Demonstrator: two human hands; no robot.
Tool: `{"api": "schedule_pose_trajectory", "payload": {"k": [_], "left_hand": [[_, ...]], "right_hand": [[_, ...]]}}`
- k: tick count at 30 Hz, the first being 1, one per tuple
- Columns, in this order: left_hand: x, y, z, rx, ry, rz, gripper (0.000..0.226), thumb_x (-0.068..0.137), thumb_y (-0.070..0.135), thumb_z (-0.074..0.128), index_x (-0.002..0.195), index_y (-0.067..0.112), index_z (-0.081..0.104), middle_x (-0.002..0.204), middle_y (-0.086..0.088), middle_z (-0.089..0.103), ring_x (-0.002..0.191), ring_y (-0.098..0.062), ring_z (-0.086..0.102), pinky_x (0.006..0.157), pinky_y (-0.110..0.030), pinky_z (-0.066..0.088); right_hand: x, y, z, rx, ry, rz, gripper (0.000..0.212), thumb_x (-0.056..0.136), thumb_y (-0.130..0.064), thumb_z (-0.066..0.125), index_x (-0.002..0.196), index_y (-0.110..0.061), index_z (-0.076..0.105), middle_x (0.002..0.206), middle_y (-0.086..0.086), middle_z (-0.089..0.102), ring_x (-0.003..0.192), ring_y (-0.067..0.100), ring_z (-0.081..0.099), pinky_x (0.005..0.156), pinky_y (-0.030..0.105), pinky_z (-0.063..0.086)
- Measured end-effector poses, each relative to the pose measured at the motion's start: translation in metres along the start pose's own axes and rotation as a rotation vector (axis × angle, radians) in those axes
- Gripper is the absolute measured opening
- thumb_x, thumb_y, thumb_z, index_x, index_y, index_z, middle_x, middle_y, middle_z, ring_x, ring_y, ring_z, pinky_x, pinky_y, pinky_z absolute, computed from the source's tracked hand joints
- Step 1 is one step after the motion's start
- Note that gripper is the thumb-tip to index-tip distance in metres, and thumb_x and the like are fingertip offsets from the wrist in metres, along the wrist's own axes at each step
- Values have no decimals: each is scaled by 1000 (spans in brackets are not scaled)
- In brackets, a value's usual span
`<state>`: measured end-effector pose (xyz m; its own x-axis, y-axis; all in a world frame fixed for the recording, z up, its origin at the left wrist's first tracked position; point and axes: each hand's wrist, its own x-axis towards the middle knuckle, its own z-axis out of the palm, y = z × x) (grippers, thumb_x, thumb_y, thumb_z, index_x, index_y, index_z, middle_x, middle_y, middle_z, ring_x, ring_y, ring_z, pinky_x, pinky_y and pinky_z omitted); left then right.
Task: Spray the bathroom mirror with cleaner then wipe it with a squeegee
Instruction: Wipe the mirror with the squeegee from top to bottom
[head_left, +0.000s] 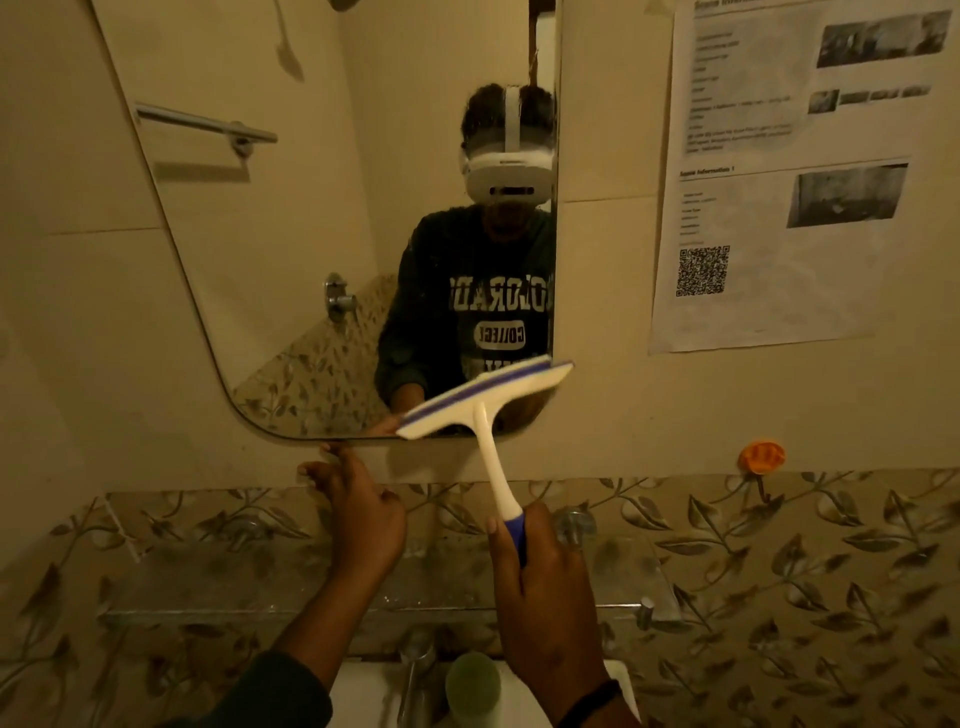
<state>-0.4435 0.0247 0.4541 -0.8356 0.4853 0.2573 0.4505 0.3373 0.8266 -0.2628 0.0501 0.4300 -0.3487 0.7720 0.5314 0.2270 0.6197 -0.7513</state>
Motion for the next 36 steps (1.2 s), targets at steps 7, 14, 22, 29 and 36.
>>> {"api": "schedule_pose_trajectory", "payload": {"k": [7,14,22,29,36], "left_hand": [[0,3,-2,43,-6,-6,86,96,3,53,158,9,-7,163,-28,-9,152,-40,-4,121,-56,20],[-3,3,1,12,0,-10,85,98,3,50,157,10,-11,163,-20,-19,152,-34,-17,125,-53,9],[0,-1,2,9,11,-1,92,96,2,55,158,15,-12,163,-20,-20,152,-36,-15,122,-58,15],[2,-5,2,45,8,1,91,95,-1,52,157,14,-12,162,-24,-20,152,-38,-9,123,-55,15],[4,-9,-1,62,-14,19,94,93,-2,55,157,14,-12,161,-26,-18,152,-37,-13,123,-54,15]], "right_hand": [[-19,0,-1,57,-43,96,42,84,-66,29,97,-29,45,70,-7,55,54,7,53,50,19,48],[5,-31,11,119,30,-17,31,92,-60,37,88,-31,45,65,-5,51,50,9,45,44,26,45],[-21,-9,33,104,0,135,37,85,-70,30,92,-36,43,69,-1,56,57,13,57,51,32,55],[-33,-4,36,138,-12,217,36,81,-69,32,86,-35,43,69,-4,56,61,10,59,55,21,54],[-42,-7,32,223,34,301,28,78,-60,41,83,-32,44,68,-6,57,60,6,61,54,11,48]]}}
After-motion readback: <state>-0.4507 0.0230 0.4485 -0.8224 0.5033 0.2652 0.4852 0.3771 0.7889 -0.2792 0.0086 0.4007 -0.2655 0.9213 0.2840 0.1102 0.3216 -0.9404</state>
